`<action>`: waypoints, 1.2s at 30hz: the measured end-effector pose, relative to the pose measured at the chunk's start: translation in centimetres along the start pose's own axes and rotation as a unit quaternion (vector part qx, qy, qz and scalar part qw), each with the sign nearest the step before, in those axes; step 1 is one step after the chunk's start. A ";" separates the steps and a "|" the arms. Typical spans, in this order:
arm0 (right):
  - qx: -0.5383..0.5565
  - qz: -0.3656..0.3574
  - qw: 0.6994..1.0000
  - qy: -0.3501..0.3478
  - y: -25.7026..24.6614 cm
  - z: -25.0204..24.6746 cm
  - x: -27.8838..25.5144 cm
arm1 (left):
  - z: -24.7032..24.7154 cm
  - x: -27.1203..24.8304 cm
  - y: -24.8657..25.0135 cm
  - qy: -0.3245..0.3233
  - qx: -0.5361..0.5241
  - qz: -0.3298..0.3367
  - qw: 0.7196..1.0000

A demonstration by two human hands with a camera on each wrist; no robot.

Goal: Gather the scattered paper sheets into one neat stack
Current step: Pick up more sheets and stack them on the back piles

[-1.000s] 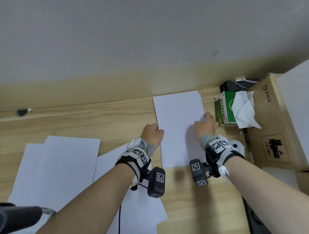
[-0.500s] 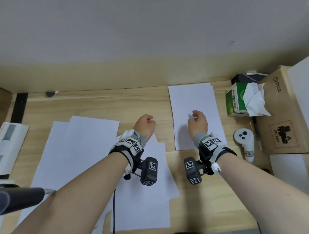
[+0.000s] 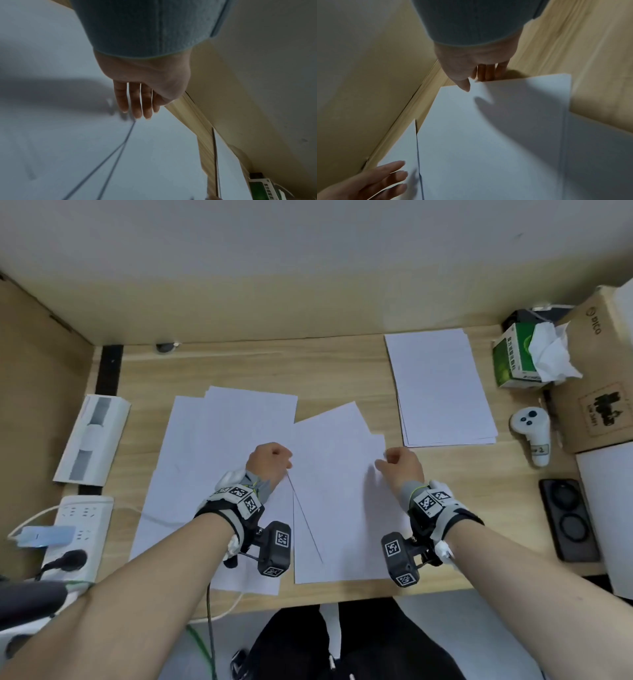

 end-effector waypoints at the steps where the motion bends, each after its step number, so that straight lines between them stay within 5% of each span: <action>1: -0.029 -0.001 1.000 0.004 0.3 0.2 -0.7 | -0.5 -0.4 -1.0 0.006 0.007 0.006 1.000; 6: -0.159 0.006 0.987 0.006 1.1 0.6 -2.7 | -1.4 -1.4 -5.0 -0.003 0.157 0.069 0.985; 14: -0.115 0.034 0.993 0.000 1.8 0.6 -4.0 | -0.7 -2.3 -8.2 -0.069 0.273 0.097 0.955; 32: -0.046 -0.011 0.999 0.009 -0.7 -0.6 -1.9 | -2.1 -2.2 -6.9 -0.047 0.249 0.041 0.966; 36: -0.021 -0.001 0.999 0.029 -0.6 -1.0 -1.7 | -2.7 -2.5 -5.5 0.033 0.186 0.059 0.980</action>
Point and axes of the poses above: each hand's wrist, its own x-axis towards the middle knuckle, its own z-axis out of the palm, y = z × x, the point moved 5 cm from there along x, towards the middle knuckle, and after that the axes turned 12 degrees about x, right-handed, at the moved point
